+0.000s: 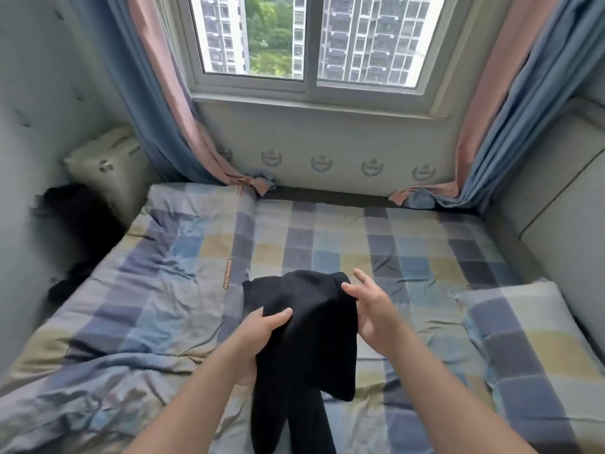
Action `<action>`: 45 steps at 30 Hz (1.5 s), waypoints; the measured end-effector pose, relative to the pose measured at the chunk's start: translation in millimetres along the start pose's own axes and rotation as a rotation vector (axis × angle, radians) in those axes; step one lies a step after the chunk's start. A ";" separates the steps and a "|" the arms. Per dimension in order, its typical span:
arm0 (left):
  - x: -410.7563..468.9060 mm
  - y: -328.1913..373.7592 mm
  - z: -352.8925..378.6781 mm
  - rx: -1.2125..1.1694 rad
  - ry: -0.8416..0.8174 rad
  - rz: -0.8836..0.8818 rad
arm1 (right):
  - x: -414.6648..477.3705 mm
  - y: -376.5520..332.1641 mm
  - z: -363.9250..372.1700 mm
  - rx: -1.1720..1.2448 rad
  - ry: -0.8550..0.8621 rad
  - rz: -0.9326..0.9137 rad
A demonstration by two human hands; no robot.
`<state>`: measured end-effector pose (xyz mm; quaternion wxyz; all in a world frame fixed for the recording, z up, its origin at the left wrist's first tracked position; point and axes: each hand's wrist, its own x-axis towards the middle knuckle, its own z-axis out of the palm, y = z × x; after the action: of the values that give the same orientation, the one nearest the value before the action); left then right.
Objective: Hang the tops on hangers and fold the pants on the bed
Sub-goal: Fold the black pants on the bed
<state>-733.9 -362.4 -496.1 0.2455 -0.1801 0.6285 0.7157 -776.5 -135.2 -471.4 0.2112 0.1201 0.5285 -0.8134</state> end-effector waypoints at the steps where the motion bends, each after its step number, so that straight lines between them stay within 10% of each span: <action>1: 3.5 -5.8 2.5 -0.051 0.062 -0.009 | 1.6 9.2 -5.5 0.005 -0.010 0.049; 12: 34.5 -35.6 62.4 -0.640 0.207 -0.301 | -32.8 74.8 -52.4 -0.468 -0.179 0.423; 21: 33.8 -27.7 75.7 -0.654 -0.028 -0.333 | -25.3 89.2 -76.1 -0.218 0.019 0.224; 30: 42.5 -39.4 66.9 -0.146 0.325 -0.229 | -35.6 43.7 -116.7 -0.312 0.204 0.022; 37: 34.0 -42.7 118.1 0.932 -0.071 0.020 | -73.5 -14.5 -121.7 -0.843 0.176 -0.223; 45: 28.5 -22.8 188.7 0.950 -0.301 0.479 | -123.3 -95.8 -113.1 -0.708 -0.033 -0.459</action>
<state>-734.4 -170.4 -503.3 0.2171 0.2029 0.8636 0.4073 -716.0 28.2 -388.9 0.0611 -0.0937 0.7850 -0.6093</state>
